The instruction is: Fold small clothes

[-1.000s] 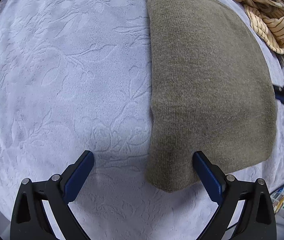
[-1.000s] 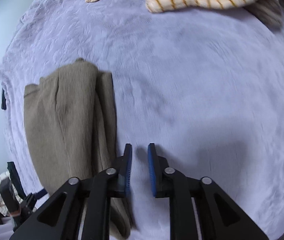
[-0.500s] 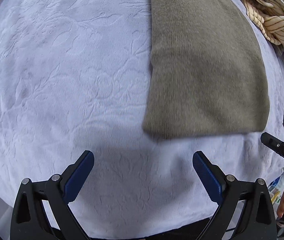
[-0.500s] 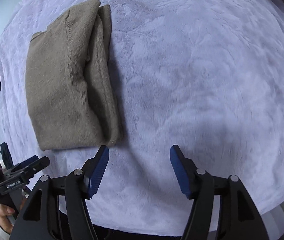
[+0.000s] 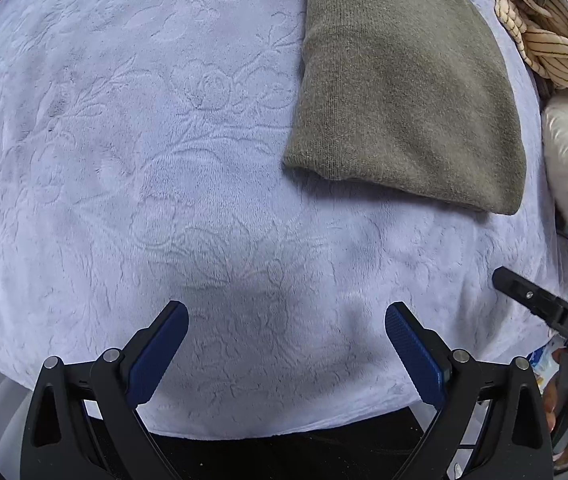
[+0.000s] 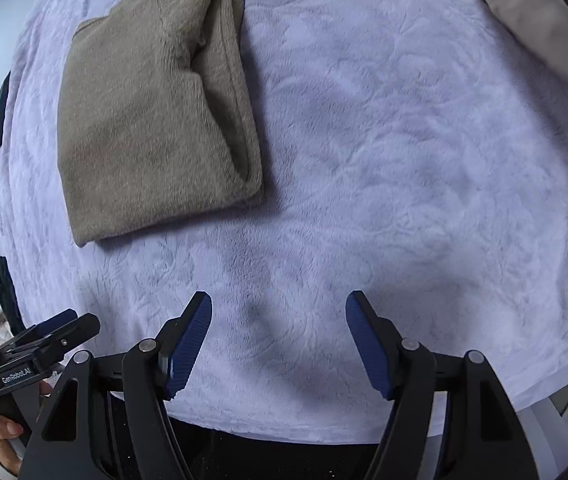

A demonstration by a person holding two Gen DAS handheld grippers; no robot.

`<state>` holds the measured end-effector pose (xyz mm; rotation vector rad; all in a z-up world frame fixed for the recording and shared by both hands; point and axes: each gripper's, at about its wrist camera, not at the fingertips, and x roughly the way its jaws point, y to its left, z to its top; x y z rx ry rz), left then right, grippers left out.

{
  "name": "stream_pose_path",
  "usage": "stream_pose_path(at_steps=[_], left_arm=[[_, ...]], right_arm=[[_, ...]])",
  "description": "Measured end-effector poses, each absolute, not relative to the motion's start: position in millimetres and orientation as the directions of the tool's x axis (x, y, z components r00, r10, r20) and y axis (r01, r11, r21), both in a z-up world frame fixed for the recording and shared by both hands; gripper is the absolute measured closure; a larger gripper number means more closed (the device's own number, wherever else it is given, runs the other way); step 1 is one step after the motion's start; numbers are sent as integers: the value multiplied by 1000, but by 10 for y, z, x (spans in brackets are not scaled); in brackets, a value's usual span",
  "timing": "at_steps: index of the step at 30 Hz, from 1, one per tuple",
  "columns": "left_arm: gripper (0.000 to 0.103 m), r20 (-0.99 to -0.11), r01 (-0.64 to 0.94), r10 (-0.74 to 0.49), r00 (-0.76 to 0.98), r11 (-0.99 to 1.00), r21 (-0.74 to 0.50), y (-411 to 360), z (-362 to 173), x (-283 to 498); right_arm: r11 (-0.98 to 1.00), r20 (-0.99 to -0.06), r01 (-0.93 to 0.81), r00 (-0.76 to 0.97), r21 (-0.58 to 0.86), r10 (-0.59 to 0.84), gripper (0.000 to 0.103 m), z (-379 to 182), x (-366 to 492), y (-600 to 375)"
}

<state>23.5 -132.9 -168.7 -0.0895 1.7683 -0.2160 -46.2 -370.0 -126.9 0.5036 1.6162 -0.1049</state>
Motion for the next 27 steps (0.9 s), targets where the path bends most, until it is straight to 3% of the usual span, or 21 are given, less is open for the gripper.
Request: stream_pose_path(at_steps=[9, 27], left_arm=[[4, -962, 38, -171, -212, 982, -183, -1018, -1710, 407], [4, -961, 38, -174, -215, 982, -186, -1182, -1609, 761]], right_arm=[[904, -960, 358, -58, 235, 273, 30, -1390, -463, -3512], [911, -961, 339, -64, 234, 270, 30, -1283, -379, -3644]])
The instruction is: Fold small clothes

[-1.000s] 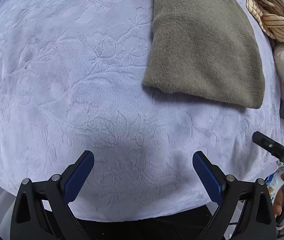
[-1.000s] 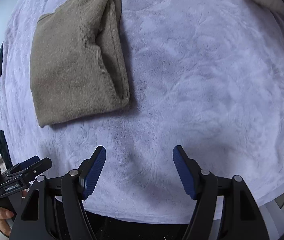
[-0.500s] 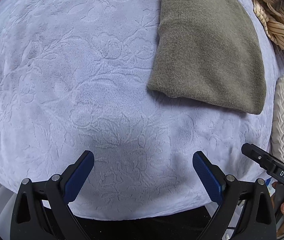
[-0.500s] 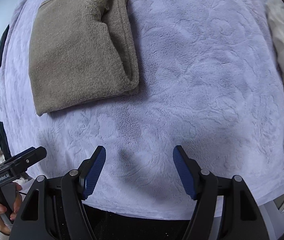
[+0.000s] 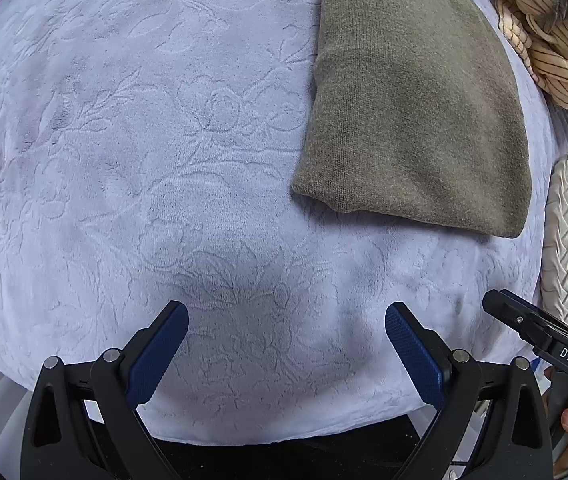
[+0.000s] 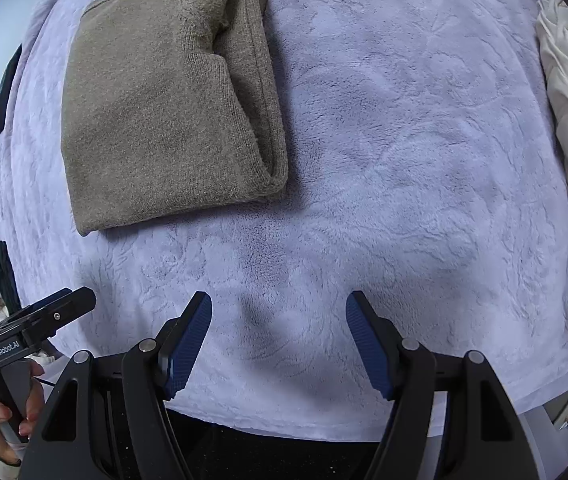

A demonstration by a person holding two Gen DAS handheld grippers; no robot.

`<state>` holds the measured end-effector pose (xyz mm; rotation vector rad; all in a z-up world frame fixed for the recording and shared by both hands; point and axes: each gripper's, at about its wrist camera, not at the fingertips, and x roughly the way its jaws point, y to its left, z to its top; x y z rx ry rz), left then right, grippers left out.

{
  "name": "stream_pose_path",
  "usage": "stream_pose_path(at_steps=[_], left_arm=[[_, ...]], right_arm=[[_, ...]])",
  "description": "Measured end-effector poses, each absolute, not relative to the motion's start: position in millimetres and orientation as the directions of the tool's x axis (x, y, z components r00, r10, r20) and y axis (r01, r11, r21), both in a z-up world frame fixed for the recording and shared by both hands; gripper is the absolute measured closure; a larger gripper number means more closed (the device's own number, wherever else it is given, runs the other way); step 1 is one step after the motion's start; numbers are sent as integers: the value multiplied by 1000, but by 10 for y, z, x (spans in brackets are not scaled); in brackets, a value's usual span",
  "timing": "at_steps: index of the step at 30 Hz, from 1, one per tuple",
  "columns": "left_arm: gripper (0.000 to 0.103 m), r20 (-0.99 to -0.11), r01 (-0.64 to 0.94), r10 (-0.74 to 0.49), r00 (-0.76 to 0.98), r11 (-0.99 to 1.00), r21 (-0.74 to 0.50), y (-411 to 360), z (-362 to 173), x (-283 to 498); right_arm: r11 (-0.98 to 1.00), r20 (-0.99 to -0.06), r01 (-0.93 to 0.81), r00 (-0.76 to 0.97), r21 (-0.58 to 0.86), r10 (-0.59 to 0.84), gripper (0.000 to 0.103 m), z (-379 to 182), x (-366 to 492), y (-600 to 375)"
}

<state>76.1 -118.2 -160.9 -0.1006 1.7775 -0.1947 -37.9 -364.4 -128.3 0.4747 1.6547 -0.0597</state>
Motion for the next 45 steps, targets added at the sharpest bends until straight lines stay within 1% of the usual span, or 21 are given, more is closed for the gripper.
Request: stream_pose_path(at_steps=[6, 13, 17, 19, 26, 38, 40, 45], left_arm=[[4, -960, 32, -188, -209, 979, -199, -1121, -1650, 979], [4, -954, 31, -234, -186, 969, -244, -1132, -1671, 1294], [4, -969, 72, -191, -155, 976, -204, -1167, -1641, 1474], [4, -974, 88, -178, -139, 978, -191, -1180, -1625, 1565], [4, -972, 127, -214, -96, 966, -226, -1210, -1629, 1922], [4, -970, 141, -230, -79, 961, -239, -1294, -1744, 2170], [4, -964, 150, -255, -72, 953, -263, -1363, -1768, 2125], [4, -906, 165, -417, -69, 891, -423, -1334, -1767, 2275]], right_arm=[[913, -963, 336, -56, 230, 264, 30, -1275, -302, -3686], [908, -964, 344, -23, 240, 264, 30, -1219, -202, -3792], [907, -967, 346, 0, 238, 254, 30, -1169, -97, -3899], [901, -963, 347, 20, 259, 269, 30, -1147, -37, -3961], [878, -925, 292, 120, 380, 360, 30, -1083, 307, -4104], [860, -901, 268, 146, 433, 408, 30, -1160, 763, -4069], [846, -887, 265, 165, 462, 432, 30, -1154, 778, -4101], [821, -857, 250, 202, 513, 474, 30, -1179, 912, -4191]])
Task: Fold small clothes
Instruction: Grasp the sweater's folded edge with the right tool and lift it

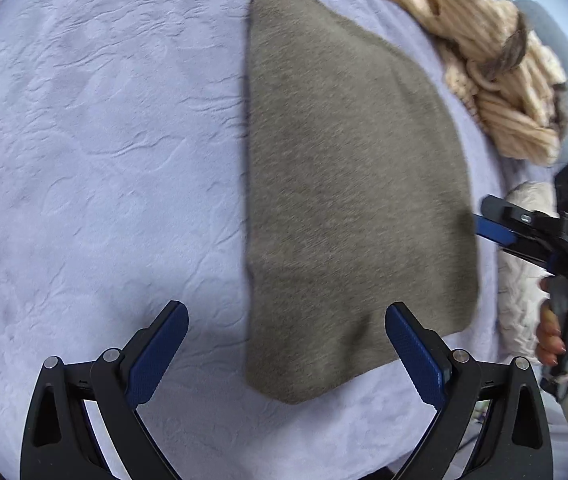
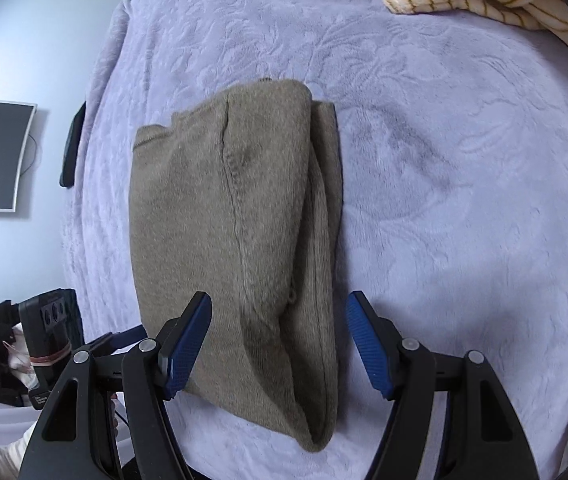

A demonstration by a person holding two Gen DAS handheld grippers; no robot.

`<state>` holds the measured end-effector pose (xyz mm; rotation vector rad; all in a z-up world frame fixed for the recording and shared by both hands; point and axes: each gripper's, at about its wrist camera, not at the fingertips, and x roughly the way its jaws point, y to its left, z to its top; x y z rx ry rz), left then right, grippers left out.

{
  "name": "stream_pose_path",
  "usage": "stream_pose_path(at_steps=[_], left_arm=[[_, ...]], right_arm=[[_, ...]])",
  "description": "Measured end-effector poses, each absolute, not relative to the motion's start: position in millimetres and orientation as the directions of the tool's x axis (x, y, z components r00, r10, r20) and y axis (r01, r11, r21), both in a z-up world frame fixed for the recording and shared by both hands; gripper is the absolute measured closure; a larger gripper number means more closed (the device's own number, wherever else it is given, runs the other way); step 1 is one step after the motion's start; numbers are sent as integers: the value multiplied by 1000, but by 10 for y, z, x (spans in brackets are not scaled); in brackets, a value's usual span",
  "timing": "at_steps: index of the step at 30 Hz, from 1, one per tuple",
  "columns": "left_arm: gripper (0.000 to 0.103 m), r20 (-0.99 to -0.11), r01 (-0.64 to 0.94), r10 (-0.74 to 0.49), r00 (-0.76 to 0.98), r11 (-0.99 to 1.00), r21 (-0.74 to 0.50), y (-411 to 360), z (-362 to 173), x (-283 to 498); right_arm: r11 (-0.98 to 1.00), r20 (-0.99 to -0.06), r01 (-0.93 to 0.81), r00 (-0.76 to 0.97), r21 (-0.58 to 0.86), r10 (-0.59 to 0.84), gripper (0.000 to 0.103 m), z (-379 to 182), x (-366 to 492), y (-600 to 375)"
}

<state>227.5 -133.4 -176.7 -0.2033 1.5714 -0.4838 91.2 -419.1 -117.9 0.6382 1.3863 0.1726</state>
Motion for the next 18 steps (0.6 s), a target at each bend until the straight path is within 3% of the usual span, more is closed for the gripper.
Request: stream_pose_path(at_steps=[10, 18], left_arm=[[4, -826, 253, -533, -184, 786, -564, -1607, -1998, 2380], [4, -830, 262, -525, -190, 787, -558, -1762, -2088, 2390]], right_arm=[[738, -771, 225, 212, 636, 600, 30, -1515, 1326, -4392], [665, -700, 220, 195, 714, 687, 25, -1817, 1574, -4370]])
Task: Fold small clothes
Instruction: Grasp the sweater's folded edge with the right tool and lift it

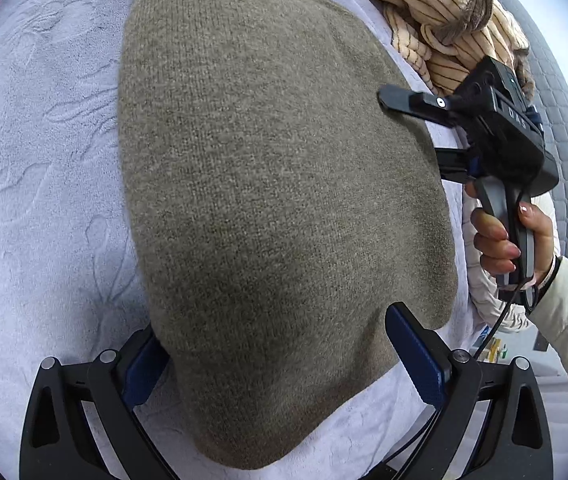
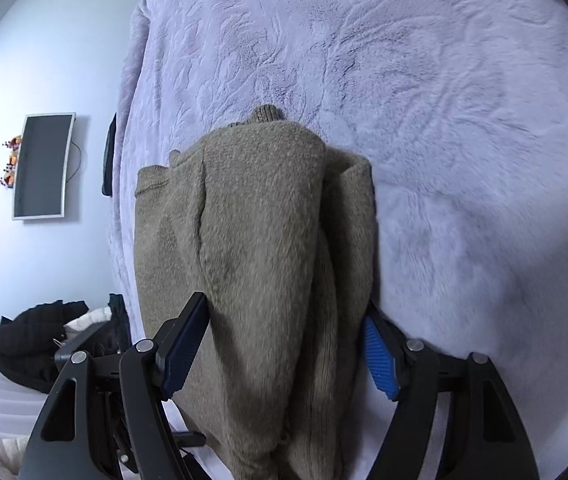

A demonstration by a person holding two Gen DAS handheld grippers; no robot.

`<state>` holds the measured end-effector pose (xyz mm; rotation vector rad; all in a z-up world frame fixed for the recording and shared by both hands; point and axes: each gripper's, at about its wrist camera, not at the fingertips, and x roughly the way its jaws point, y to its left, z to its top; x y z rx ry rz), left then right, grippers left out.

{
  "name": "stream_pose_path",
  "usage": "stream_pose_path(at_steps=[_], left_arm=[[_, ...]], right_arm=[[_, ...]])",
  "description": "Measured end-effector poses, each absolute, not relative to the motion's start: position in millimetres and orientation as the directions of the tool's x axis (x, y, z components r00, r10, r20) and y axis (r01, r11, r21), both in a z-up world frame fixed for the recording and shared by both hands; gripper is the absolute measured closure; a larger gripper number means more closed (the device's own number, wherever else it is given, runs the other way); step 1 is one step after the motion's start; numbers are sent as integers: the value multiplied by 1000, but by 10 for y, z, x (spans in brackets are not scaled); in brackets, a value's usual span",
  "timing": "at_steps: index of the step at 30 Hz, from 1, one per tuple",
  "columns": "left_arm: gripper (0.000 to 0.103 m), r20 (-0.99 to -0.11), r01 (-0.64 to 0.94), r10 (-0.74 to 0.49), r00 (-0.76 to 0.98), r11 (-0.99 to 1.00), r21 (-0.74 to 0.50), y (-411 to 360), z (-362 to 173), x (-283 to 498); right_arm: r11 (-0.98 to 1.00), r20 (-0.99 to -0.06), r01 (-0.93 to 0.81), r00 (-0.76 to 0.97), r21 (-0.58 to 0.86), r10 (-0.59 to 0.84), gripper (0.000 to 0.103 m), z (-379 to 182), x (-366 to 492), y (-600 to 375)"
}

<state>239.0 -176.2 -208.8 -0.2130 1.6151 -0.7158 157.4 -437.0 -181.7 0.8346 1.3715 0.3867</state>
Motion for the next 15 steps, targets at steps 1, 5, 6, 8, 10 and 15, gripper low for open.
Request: stream_pose_path(at_steps=[1, 5, 6, 8, 10, 15], left_arm=[[4, -834, 263, -519, -188, 791, -552, -1805, -2112, 2392], [4, -863, 266, -475, -171, 821, -505, -1962, -2160, 2402], [8, -864, 259, -478, -160, 824, -504, -1962, -2143, 2399], [30, -860, 248, -492, -135, 824, -510, -1930, -2093, 2389], [44, -846, 245, -520, -119, 810, -533, -1876, -2015, 2374], [59, -821, 272, -563, -95, 778, -566, -1824, -1744, 2350]], right_arm=[[652, -691, 230, 198, 722, 695, 25, -1861, 1603, -4367], [646, -695, 262, 193, 717, 693, 30, -1891, 1640, -4321], [657, -704, 259, 187, 708, 685, 41, -1873, 1646, -4308], [666, -704, 231, 192, 709, 683, 58, -1784, 1622, -4282], [639, -677, 223, 210, 736, 706, 62, -1699, 1591, -4284], [600, -626, 179, 231, 780, 745, 63, -1441, 1546, -4143]])
